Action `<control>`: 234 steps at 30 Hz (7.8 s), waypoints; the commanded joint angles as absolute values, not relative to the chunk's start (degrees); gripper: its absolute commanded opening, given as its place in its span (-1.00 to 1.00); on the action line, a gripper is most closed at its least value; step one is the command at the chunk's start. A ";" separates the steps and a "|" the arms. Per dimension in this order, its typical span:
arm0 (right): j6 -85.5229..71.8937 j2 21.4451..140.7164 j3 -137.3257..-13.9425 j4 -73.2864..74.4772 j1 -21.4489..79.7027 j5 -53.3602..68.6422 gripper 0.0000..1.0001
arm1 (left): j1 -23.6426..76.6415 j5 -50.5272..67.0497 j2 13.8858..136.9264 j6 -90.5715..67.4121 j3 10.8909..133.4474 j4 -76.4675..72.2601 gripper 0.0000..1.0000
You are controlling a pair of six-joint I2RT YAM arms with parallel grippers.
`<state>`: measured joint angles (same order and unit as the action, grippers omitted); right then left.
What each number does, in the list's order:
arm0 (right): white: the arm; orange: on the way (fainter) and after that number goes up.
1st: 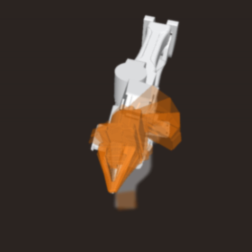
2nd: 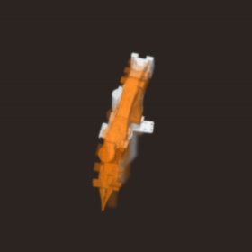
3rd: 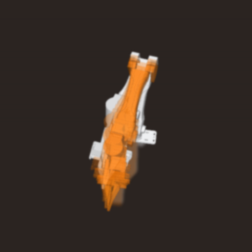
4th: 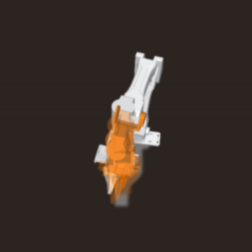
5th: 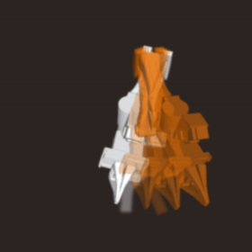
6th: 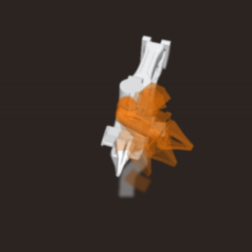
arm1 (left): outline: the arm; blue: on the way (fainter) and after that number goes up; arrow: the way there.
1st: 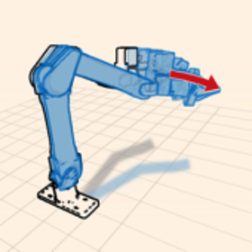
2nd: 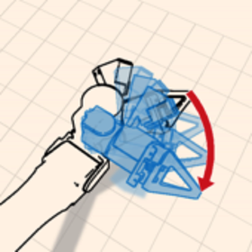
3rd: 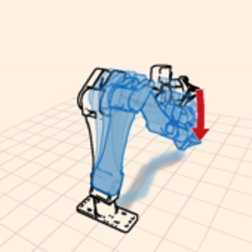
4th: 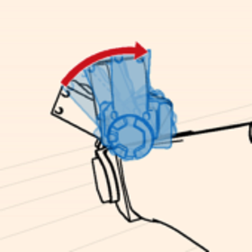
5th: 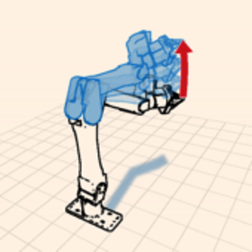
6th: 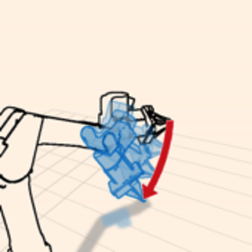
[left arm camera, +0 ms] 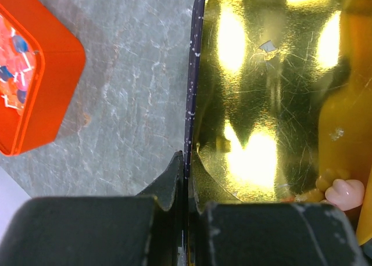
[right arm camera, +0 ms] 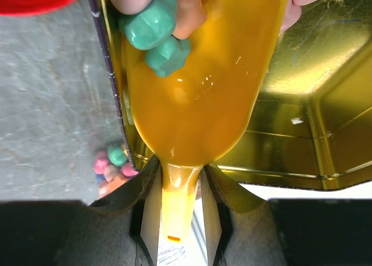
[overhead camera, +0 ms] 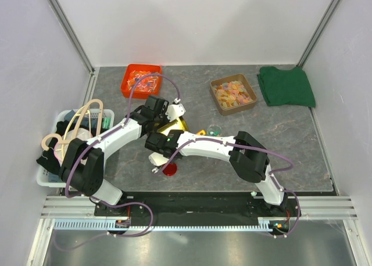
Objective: Pack the candies
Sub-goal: Scoop the fake candies from the storage box.
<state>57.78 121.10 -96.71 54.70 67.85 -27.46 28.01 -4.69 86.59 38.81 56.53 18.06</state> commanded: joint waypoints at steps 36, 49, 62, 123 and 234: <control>39.99 127.70 -113.64 68.46 60.65 11.41 -1.00 | 27.77 -10.64 87.10 34.19 53.09 7.91 -0.96; 32.44 127.00 -111.36 57.92 58.19 2.29 -1.00 | 27.77 -9.76 87.80 33.31 52.56 6.94 -0.96; 25.93 127.35 -111.27 51.86 56.25 -6.75 -1.00 | 27.77 -8.44 87.10 33.40 50.71 6.77 -0.97; 34.00 120.14 -102.83 35.42 57.31 -20.91 -1.00 | 31.55 14.24 89.91 46.93 43.86 17.14 -0.97; 40.08 112.76 -98.52 65.65 61.43 -19.51 -1.00 | 25.31 6.85 102.39 41.22 57.13 17.67 -0.61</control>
